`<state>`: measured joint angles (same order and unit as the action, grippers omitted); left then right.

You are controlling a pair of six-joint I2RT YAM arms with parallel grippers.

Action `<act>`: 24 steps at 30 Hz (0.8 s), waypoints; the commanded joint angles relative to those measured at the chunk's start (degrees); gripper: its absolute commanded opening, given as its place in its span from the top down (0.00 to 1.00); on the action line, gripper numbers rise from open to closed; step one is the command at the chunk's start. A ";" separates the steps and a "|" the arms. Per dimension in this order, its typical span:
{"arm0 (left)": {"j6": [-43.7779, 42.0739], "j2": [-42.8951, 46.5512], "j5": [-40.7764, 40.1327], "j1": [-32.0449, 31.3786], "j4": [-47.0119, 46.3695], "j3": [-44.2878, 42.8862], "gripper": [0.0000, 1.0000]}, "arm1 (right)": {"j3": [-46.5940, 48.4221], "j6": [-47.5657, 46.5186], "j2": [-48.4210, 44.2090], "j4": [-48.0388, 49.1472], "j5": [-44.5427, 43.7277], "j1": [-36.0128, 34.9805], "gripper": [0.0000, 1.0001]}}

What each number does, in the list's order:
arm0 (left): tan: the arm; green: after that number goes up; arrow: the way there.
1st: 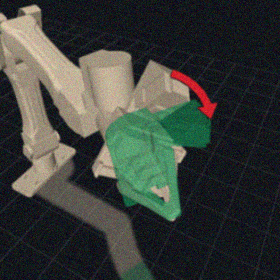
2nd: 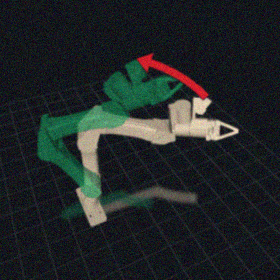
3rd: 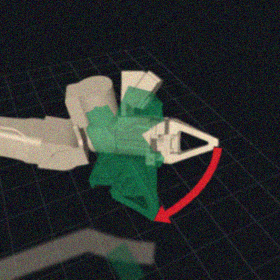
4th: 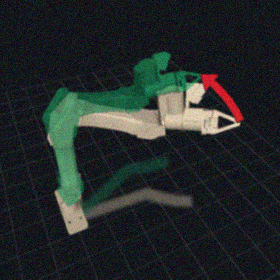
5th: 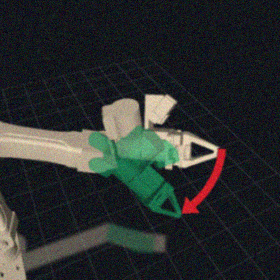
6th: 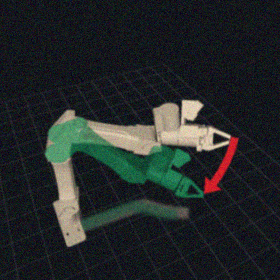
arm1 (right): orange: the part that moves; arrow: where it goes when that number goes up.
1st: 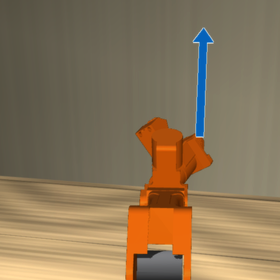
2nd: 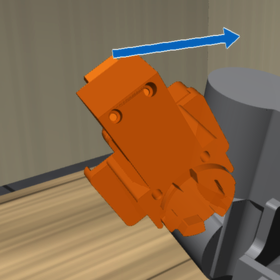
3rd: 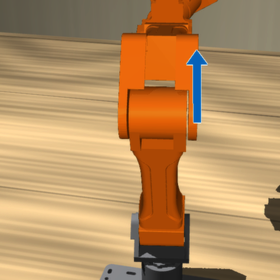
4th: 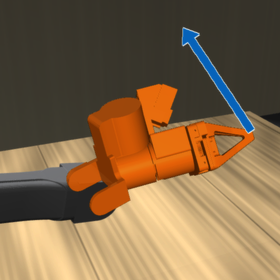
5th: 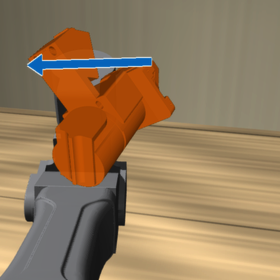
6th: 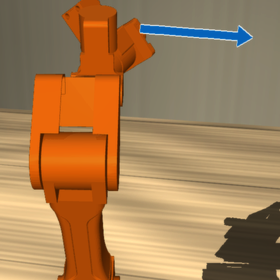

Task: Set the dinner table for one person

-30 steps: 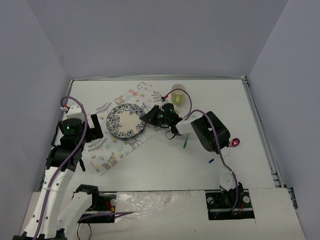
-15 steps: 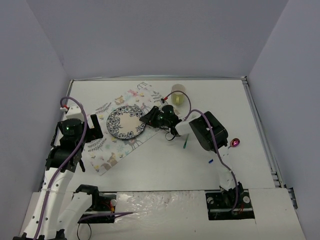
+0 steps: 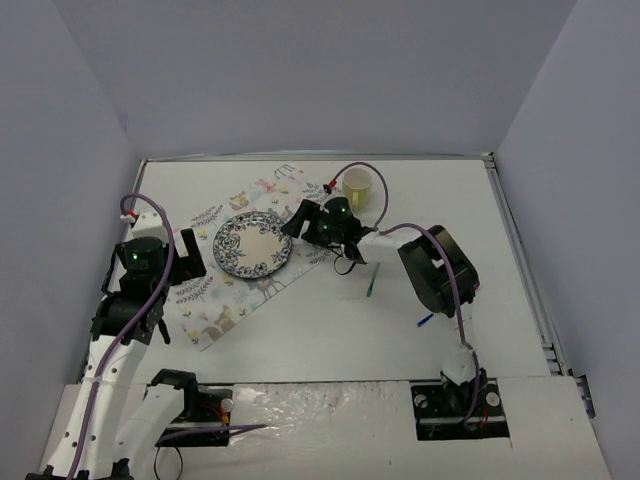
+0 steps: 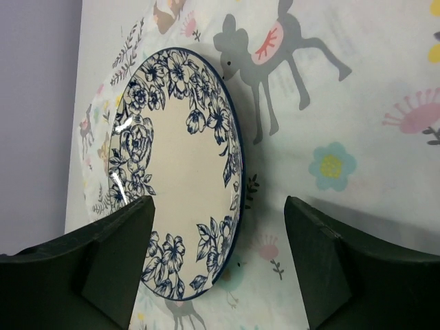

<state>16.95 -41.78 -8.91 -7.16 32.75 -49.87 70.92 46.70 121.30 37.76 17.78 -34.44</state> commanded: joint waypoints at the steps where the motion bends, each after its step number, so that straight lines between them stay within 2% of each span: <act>1: 0.28 -0.06 -0.52 0.21 -2.69 -0.49 0.03 | 0.97 -10.87 -11.25 -9.90 -10.30 0.42 0.22; 5: 0.28 -0.13 -0.50 0.21 -2.76 -0.49 0.03 | 0.71 -18.55 -17.23 -17.25 -16.63 0.43 0.20; 9: 0.29 -0.33 -0.39 0.21 -2.77 -0.49 0.03 | -2.23 -22.44 -22.82 -18.96 -25.40 0.51 0.19; 16: 0.28 -0.53 -0.41 0.21 -2.69 -0.49 0.03 | -12.26 -29.67 -32.41 -8.42 -34.98 0.69 0.16; 20: 0.36 -0.67 -0.50 0.21 -2.69 -0.49 0.03 | -15.47 -30.58 -35.16 -6.23 -38.96 0.69 0.14; 24: 0.36 -0.76 -0.58 0.30 -2.69 -0.49 0.03 | -17.96 -32.38 -35.77 -2.24 -40.11 0.69 0.05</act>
<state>16.95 -42.00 -8.88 -7.16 32.75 -49.80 54.34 17.74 88.76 26.14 -17.16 -33.97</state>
